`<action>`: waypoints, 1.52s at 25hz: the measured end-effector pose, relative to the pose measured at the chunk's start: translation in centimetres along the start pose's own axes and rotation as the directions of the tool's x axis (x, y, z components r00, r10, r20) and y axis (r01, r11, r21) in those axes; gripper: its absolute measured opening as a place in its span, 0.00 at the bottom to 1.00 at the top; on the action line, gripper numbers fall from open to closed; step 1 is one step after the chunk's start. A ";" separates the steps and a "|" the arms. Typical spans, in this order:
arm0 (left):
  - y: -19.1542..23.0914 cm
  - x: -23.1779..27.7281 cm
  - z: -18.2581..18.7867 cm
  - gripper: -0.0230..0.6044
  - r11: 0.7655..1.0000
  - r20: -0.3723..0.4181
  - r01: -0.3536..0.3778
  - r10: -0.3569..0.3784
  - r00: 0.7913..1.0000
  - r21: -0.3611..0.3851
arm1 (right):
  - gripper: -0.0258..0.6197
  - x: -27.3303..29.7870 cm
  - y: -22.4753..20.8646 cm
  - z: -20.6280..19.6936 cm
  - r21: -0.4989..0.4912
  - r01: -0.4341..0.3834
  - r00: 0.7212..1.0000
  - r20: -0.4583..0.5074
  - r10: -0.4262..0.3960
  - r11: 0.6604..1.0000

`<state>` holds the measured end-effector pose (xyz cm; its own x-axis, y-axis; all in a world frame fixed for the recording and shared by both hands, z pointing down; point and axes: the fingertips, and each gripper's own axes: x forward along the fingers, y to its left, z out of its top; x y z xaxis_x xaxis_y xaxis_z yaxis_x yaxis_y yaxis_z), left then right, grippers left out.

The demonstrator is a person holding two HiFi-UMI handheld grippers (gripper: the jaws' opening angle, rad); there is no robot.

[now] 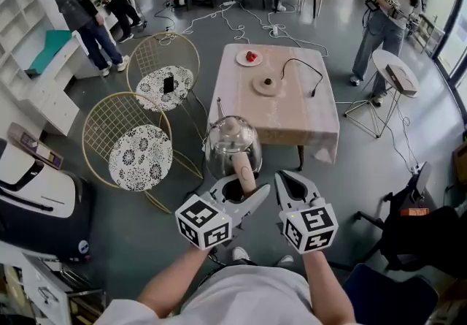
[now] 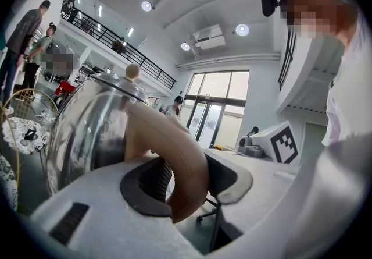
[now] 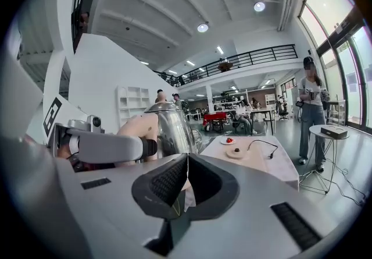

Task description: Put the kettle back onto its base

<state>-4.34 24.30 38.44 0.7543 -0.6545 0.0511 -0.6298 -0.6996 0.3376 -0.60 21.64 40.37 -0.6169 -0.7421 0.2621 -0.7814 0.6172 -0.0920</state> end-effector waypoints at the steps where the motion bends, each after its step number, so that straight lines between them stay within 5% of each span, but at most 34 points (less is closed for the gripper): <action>1: 0.3 -0.3 0.1 0.29 1.000 0.001 -0.001 0.001 1.000 0.001 | 0.05 0.2 0.3 0.1 -0.003 -0.002 1.000 -0.002 0.002 1.000; 17: 2.4 1.2 0.2 0.30 1.000 0.009 -0.021 0.021 1.000 0.007 | 0.05 2.6 -1.1 0.2 -0.005 -0.031 1.000 0.007 0.031 1.000; 38: 9.3 16.7 2.9 0.30 0.992 0.008 -0.124 0.124 0.992 -0.013 | 0.05 10.9 -16.8 2.9 0.013 -0.116 0.993 -0.023 0.117 0.993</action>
<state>1.89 6.01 39.74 0.6689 -0.7384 0.0851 -0.7161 -0.6094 0.3404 5.53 2.39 42.04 -0.7016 -0.6590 0.2713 -0.7056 0.6958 -0.1346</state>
